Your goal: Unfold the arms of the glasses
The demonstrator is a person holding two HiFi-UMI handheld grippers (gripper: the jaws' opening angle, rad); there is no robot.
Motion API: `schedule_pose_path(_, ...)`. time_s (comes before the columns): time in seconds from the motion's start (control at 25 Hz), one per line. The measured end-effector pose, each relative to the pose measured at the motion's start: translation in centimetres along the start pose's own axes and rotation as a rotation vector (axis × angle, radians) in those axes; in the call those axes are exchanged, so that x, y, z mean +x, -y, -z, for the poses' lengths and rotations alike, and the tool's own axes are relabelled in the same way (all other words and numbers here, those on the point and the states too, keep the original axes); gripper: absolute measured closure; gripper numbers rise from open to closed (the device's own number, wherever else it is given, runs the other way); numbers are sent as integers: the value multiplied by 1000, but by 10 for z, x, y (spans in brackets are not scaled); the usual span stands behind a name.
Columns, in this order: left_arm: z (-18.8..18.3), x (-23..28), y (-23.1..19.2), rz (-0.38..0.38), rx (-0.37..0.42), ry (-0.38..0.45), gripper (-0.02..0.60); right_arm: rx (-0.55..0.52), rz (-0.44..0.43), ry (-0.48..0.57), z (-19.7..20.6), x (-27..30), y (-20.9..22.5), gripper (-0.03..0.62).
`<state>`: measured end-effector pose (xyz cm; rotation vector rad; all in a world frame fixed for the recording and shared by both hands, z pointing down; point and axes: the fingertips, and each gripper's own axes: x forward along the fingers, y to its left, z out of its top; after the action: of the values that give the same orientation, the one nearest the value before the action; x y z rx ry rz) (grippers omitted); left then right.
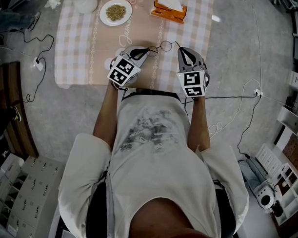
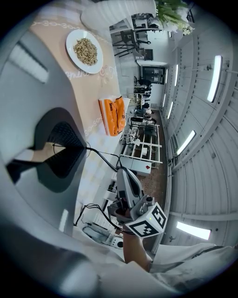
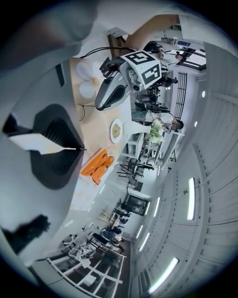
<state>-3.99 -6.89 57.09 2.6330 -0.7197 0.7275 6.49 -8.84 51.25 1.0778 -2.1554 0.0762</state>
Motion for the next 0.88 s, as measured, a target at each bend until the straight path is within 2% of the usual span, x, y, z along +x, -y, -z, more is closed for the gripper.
schedule_pose_path(0.2,-1,-1,-1,-12,-10,26,574,11,3,-1,2,-1,2,572)
schedule_pose_path(0.88,-2,-5,0,-30,-18,34,574,50,8,5,10,-4,4,572)
